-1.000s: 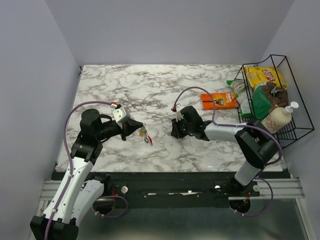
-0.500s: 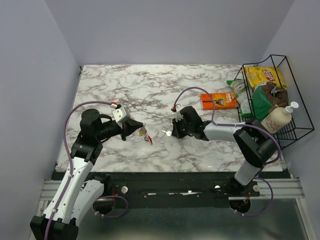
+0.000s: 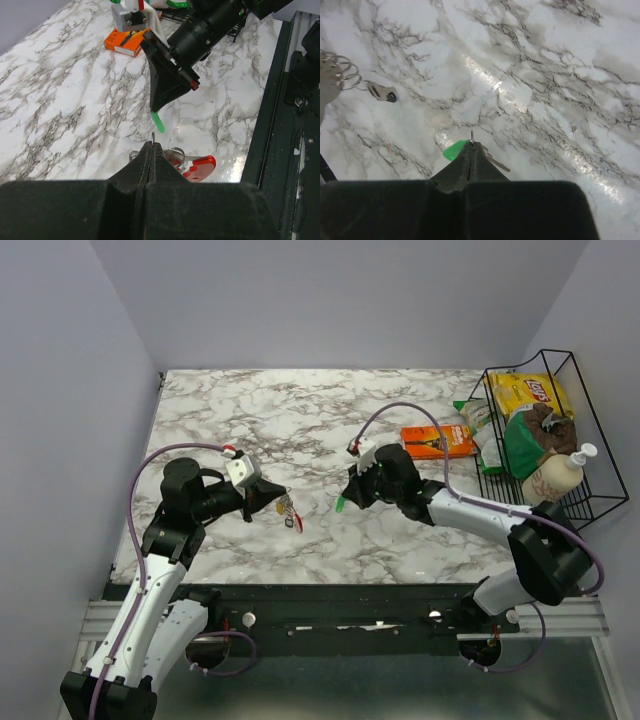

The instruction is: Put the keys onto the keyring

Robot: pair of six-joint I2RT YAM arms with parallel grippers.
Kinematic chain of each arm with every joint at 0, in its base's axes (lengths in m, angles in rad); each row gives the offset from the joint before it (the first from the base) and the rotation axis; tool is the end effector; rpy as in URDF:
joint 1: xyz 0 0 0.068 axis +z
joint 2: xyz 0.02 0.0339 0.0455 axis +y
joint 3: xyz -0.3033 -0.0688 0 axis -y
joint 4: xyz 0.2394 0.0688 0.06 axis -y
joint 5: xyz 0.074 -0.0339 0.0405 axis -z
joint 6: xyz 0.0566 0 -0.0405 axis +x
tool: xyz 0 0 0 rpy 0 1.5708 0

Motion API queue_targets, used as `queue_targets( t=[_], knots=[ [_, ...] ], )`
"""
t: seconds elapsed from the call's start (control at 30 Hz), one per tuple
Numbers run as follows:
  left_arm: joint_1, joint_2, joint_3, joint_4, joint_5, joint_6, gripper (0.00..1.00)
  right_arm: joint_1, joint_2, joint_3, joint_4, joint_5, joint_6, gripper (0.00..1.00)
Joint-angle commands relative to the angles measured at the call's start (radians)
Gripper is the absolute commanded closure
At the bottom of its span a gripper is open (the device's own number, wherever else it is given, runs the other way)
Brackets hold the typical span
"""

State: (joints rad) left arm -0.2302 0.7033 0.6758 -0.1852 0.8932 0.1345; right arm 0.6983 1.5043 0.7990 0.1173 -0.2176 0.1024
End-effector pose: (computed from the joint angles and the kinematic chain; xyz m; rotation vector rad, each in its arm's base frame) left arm 0.1230 -0.0741 0.3399 0.9328 1.5175 -0.8589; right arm 0.2438 0.2206 0.2349 -0.7767 2.0867 0.6872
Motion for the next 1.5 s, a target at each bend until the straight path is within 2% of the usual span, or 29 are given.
queue_targets(
  t=[0.0, 0.23, 0.5, 0.9, 0.97, 1.23, 1.47],
  knots=[
    [0.005, -0.013, 0.021, -0.020, 0.009, 0.042, 1.00, 0.003, -0.094, 0.006, -0.034, -0.127, -0.092, 0.99],
    [0.005, -0.048, 0.019, -0.066, 0.038, 0.143, 1.00, 0.003, -0.254, 0.038, -0.105, -0.385, -0.237, 0.99],
    [0.005, -0.076, -0.005, -0.045, 0.073, 0.183, 1.00, 0.003, -0.230, 0.154, -0.266, -0.522, -0.306, 0.99],
    [0.002, -0.117, -0.041, -0.045, 0.066, 0.287, 1.00, 0.053, -0.148, 0.310, -0.378, -0.572, -0.354, 0.99],
    [0.000, -0.134, -0.045, -0.062, 0.069, 0.326, 1.00, 0.066, -0.136, 0.344, -0.390, -0.575, -0.363, 0.99],
    [-0.020, -0.211, -0.074, -0.166, 0.119, 0.650, 1.00, 0.115, -0.067, 0.468, -0.484, -0.571, -0.417, 0.99],
    [-0.031, -0.215, -0.068, -0.206, 0.125, 0.714, 1.00, 0.164, -0.021, 0.543, -0.544, -0.563, -0.444, 0.99]
  ],
)
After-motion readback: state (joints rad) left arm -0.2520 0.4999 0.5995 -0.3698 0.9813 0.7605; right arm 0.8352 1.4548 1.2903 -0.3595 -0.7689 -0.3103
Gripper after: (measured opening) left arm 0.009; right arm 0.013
